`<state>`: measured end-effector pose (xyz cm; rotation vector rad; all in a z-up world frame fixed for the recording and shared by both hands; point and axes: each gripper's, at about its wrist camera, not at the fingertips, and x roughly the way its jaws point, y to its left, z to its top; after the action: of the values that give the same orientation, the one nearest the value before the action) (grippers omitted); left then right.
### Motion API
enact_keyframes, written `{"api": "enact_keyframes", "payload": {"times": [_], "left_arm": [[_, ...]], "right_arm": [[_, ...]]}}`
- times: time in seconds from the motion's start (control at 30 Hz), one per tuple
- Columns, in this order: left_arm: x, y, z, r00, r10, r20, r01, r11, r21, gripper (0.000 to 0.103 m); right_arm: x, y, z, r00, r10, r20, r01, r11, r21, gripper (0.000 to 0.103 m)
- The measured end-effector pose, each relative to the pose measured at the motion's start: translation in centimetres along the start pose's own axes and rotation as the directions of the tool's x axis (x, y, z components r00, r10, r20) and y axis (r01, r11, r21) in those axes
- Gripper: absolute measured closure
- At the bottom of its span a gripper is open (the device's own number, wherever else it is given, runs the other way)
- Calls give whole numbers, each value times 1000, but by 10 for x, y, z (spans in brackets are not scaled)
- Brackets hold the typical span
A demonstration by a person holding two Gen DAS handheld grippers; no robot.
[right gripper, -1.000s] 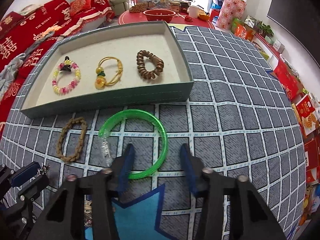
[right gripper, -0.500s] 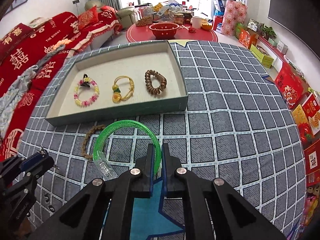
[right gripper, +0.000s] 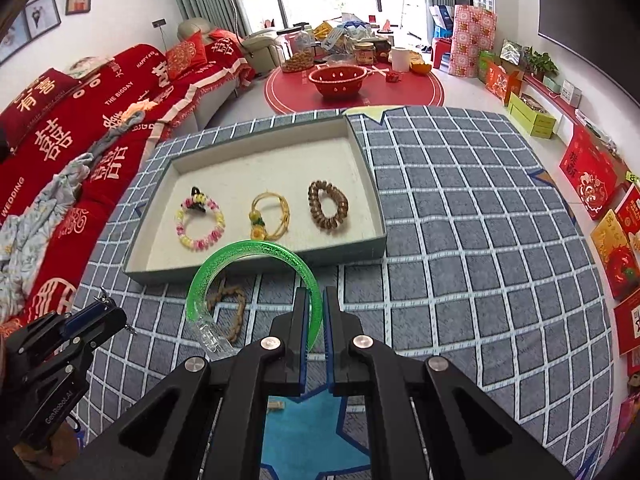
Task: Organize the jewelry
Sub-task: 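Carry the star clip and green bangle into the tray while both tools open to release them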
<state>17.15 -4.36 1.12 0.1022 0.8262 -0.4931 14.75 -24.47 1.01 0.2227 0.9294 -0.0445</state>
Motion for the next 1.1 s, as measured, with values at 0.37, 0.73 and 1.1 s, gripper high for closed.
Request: {"api": "enact_keyframes", "payload": {"times": [0.37,0.73,1.1], "left_arm": [[34,22,53,997,73,25,-72,997,-38,72],[103,32,76,986,162,-27,-162,987,2,72],[133,24,65,974,217,-72,-212,975,73,72]], "right_arm": [[34,-8,54,1000,0,-9,1,999,53,96],[104,-8,88,998,-42,-53,46,996,70,96],[133,-9,84,995,-68,-73,72,996,50,95]]}}
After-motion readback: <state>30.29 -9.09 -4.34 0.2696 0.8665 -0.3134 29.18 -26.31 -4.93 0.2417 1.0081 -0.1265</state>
